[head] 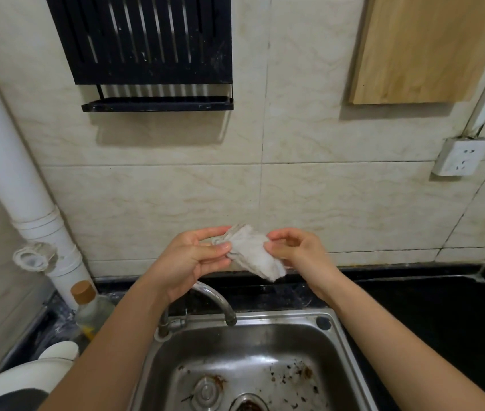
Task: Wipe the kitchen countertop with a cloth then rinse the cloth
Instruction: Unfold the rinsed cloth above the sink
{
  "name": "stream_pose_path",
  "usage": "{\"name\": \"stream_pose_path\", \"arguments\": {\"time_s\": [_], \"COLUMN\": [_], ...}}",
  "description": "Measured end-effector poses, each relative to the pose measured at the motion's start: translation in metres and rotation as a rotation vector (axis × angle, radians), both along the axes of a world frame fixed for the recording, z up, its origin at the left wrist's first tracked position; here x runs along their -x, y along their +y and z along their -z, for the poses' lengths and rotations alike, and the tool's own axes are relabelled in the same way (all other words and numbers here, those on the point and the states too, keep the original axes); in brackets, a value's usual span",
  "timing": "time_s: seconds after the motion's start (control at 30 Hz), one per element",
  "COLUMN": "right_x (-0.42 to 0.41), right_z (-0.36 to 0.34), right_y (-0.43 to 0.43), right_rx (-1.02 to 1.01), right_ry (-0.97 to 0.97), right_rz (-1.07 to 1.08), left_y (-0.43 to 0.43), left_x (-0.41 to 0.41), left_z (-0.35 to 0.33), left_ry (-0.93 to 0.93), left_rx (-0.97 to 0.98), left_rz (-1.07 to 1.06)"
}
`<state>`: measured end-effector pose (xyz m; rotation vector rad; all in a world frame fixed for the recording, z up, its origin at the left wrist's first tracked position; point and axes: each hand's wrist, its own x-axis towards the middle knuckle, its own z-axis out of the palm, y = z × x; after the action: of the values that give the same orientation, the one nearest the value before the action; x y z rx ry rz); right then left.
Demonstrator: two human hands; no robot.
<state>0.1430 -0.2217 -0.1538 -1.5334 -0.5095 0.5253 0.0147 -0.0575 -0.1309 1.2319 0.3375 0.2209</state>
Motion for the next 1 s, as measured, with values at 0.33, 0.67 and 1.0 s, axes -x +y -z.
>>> {"name": "stream_pose_path", "arguments": {"time_s": [0.33, 0.67, 1.0], "right_x": [0.028, 0.026, 0.019], "right_z": [-0.001, 0.001, 0.014], "right_y": [0.014, 0.014, 0.022], "right_rx": [-0.081, -0.082, -0.070], "right_ry": [-0.117, 0.100, 0.104], "right_rz": [-0.120, -0.053, 0.206], "left_y": [-0.015, -0.013, -0.009], "left_x": [-0.005, 0.002, 0.001], "left_z": [0.006, 0.009, 0.012], "left_ry": [0.030, 0.029, 0.077], "left_rx": [-0.102, -0.050, -0.090], "left_rz": [-0.213, -0.111, -0.189]}}
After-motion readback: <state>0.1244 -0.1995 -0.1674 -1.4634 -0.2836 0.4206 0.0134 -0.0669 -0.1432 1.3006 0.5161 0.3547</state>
